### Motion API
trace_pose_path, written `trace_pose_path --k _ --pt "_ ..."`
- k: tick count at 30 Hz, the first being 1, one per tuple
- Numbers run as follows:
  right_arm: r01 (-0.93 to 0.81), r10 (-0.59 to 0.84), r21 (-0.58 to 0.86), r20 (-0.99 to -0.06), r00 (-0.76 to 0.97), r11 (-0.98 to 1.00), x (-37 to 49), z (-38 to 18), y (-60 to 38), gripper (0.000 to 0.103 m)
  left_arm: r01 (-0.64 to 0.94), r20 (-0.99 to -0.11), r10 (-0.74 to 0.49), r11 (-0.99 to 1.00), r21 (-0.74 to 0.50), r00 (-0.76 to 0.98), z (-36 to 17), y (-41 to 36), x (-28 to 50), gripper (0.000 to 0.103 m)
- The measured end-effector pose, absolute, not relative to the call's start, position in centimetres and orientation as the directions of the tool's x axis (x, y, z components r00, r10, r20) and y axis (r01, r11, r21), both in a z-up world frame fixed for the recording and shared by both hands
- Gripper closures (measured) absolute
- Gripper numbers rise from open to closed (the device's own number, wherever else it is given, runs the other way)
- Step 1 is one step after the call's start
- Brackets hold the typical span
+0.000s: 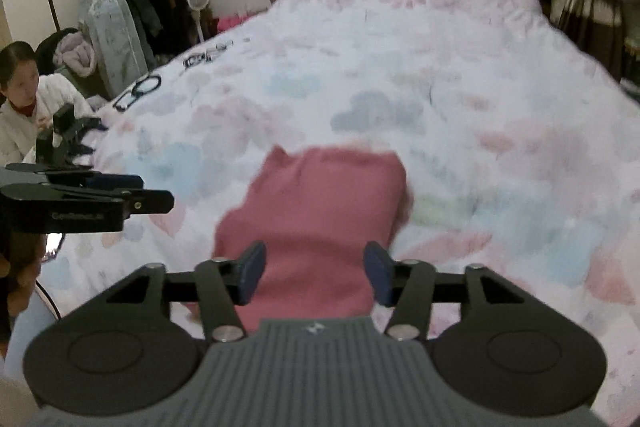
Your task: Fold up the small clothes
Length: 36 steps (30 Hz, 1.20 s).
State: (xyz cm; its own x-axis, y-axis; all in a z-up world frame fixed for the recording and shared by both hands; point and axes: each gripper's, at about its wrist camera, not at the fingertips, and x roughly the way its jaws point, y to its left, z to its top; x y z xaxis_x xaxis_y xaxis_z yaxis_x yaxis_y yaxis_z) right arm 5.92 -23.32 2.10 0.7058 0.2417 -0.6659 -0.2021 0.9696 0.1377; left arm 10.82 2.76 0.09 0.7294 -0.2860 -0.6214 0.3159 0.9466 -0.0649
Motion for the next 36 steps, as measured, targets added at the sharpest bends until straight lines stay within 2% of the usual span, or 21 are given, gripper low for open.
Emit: trace_pose_path --k 3,6,7,9,13,27,36 --pt "-0.19 0.217 0.112 -0.637 0.739 0.975 4.6 3.7 -22.2 0.037 0.293 -0.597 -0.262 0.955 -0.047 0.758 1.3 2.5 10.0 0.024" --pt "-0.17 0.192 0.095 -0.617 0.763 0.981 2.8 4.5 -21.3 0.031 0.265 -0.601 -0.234 0.964 -0.039 0.764 1.7 2.3 9.0 0.023" --pt "-0.154 0.179 0.095 -0.616 0.767 0.984 2.3 4.4 -21.1 0.025 0.254 -0.602 -0.231 0.966 -0.05 0.764 1.6 2.3 8.6 0.019" --pt "-0.116 0.153 0.1 -0.611 0.777 0.988 0.8 4.2 -20.8 0.022 0.236 -0.592 -0.226 0.97 -0.063 0.774 1.4 2.5 7.4 0.014" --pt "-0.098 0.138 0.099 -0.611 0.779 0.99 -1.6 3.6 -20.3 0.022 0.208 -0.582 -0.192 0.977 -0.04 0.79 1.1 2.6 5.1 0.01" --pt "-0.036 0.123 0.137 -0.709 0.694 0.99 -4.9 0.3 -21.2 0.021 0.234 -0.733 -0.167 0.972 -0.012 0.66 -2.8 1.1 2.1 0.01" --pt "-0.031 0.074 0.072 -0.74 0.668 0.997 -4.4 -0.5 -20.4 0.021 0.241 -0.741 -0.161 0.971 0.0 0.652 -3.3 0.9 1.3 0.01"
